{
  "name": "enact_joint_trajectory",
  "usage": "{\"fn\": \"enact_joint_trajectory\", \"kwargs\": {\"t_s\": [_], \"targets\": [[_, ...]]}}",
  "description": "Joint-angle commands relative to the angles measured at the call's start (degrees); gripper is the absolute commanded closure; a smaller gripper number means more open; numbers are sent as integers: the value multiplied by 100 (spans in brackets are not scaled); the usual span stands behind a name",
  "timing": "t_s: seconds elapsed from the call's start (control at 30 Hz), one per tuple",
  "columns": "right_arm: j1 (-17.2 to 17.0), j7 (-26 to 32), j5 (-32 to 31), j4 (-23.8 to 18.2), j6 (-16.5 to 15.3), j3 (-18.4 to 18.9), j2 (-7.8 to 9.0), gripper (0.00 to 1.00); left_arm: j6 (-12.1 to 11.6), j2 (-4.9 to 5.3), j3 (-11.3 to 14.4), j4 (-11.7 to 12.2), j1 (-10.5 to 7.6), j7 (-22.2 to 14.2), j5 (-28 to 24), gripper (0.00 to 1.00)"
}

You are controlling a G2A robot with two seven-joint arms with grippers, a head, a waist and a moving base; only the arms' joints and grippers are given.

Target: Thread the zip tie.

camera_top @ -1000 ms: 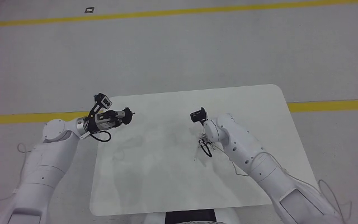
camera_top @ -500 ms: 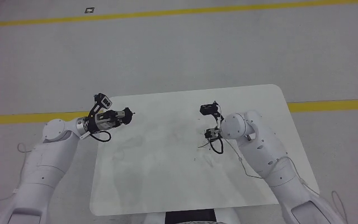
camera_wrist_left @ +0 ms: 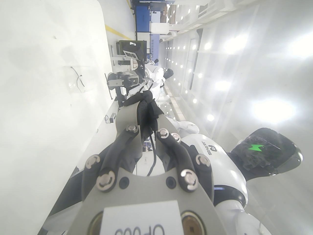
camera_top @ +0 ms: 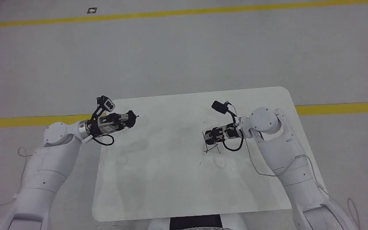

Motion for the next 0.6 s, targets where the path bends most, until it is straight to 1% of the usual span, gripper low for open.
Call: {"fn": "enact_joint_trajectory", "kwargs": {"t_s": [0.0, 0.13, 0.2, 0.23, 0.27, 0.33, 0.4, 0.47, 0.57], "targets": [[0, -1, -4, -1, 1, 0, 0, 100, 0, 0, 0, 0, 0, 0, 0, 100], [0, -1, -4, -1, 1, 0, 0, 100, 0, 0, 0, 0, 0, 0, 0, 100], [-30, -90, 21, -6, -56, -38, 4, 100, 0, 0, 0, 0, 0, 0, 0, 100], [14, -40, 176, 27, -40, -10, 7, 100, 15, -6, 29, -65, 26, 81, 36, 100], [72, 12, 453, 117, -33, -21, 10, 100, -19, -7, 67, -150, 50, 78, 158, 100], [225, 12, 689, 258, -77, -152, 42, 100, -145, -1, 99, -179, 53, 45, 366, 100], [440, 12, 1031, 444, -121, -392, 107, 100, -285, -11, 144, -157, 35, -45, 440, 100], [651, 12, 1307, 641, -139, -708, 192, 100, -435, -16, 223, -156, -7, -45, 620, 100], [1097, 12, 1826, 959, -179, -1339, 386, 100, -435, -26, 277, -200, -114, -45, 1012, 100]]}}
